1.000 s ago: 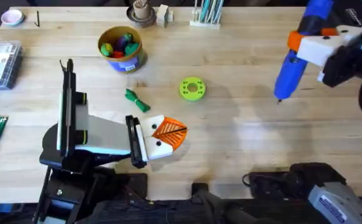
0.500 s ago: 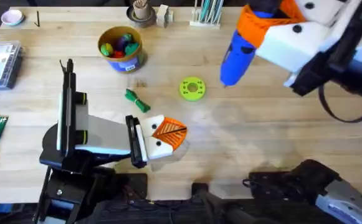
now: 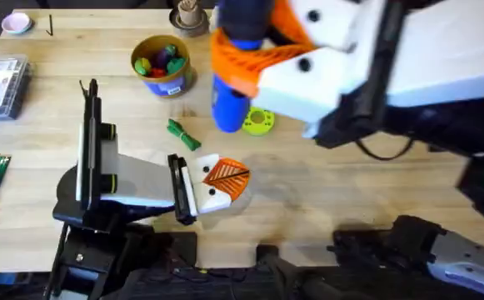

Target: Pick up the gripper from the table and insert it into the empty holder that is missing its gripper. Then pick up a screw, insert it into the mounting hole, and use the screwdriver to tighten it. Finally, clean up the table by picking up the vegetable and placing it into the bucket.

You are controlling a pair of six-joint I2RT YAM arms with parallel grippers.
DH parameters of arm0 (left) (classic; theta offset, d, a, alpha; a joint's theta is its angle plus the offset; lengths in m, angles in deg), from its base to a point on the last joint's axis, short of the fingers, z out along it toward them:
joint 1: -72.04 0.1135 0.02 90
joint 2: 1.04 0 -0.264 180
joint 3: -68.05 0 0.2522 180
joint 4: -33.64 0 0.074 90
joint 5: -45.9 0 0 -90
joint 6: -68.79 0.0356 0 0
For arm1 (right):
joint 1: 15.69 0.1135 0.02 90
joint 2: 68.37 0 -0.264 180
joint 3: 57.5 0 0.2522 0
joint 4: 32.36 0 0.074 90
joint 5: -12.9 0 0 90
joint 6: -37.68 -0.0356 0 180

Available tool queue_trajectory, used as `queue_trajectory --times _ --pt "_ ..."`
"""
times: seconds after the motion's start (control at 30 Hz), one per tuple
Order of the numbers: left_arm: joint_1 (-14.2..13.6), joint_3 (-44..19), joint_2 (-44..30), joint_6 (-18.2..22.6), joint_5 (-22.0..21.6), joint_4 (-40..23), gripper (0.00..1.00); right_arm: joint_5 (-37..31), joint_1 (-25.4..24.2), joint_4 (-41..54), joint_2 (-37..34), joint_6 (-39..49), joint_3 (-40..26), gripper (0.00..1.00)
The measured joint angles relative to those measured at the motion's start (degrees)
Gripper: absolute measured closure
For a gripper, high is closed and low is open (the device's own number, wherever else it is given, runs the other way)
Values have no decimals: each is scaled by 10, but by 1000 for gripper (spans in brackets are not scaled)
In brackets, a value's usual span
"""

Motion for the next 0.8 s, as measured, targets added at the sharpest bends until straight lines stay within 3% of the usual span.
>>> queue_trajectory --times 0.2,0.57,0.8 --pt "0 0 0 0 0 0 985 2 33 -33 -48 -1 2 984" --pt "0 0 0 0 0 0 985 3 84 -42 -56 -2 2 984" --pt "0 0 0 0 0 0 985 4 88 -38 -67 -2 2 984"
